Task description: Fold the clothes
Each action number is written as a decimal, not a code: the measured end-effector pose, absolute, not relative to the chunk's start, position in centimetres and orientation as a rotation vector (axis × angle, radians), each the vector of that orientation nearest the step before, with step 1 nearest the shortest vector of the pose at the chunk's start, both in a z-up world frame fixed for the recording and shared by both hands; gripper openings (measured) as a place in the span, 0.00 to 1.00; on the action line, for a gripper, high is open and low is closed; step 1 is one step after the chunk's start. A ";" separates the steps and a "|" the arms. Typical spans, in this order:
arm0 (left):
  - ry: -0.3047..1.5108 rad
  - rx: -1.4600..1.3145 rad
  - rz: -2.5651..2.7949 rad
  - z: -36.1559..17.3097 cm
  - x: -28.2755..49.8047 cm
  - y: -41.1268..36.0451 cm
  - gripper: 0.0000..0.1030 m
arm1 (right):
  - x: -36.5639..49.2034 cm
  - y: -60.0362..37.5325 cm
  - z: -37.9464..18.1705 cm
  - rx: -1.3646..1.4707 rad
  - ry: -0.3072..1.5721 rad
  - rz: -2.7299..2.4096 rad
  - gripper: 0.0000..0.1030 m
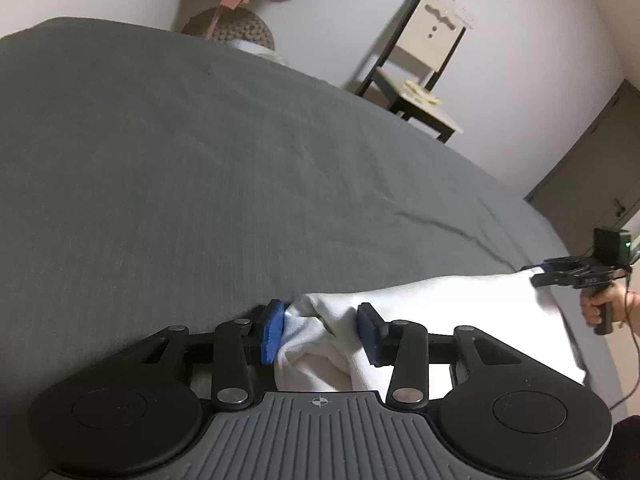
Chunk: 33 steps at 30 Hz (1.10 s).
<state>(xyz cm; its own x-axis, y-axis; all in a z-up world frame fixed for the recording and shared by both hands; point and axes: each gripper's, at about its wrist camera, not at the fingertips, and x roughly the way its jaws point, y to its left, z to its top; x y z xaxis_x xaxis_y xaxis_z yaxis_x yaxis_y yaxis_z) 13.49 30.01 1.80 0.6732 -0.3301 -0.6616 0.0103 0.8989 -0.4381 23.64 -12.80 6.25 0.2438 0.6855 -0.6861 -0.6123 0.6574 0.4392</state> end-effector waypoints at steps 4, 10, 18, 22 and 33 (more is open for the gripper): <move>0.799 -0.378 -0.198 2.0 13.1 29.1 0.17 | 22.8 -12.7 6.4 0.062 0.952 0.892 0.15; 0.758 -0.284 -0.149 3.9 13.9 27.7 0.09 | 22.4 -11.4 8.0 -0.026 0.876 0.815 0.13; 0.577 -0.334 -0.035 9.4 15.5 29.8 0.00 | 23.8 -8.7 11.7 -0.111 0.792 0.764 0.12; 0.653 -0.450 -0.176 9.5 16.1 30.6 0.00 | 24.2 -8.2 10.8 -0.169 0.870 0.765 0.13; 0.820 -0.566 -0.182 5.3 15.0 29.8 0.03 | 24.7 -11.8 7.8 0.033 0.965 0.734 0.46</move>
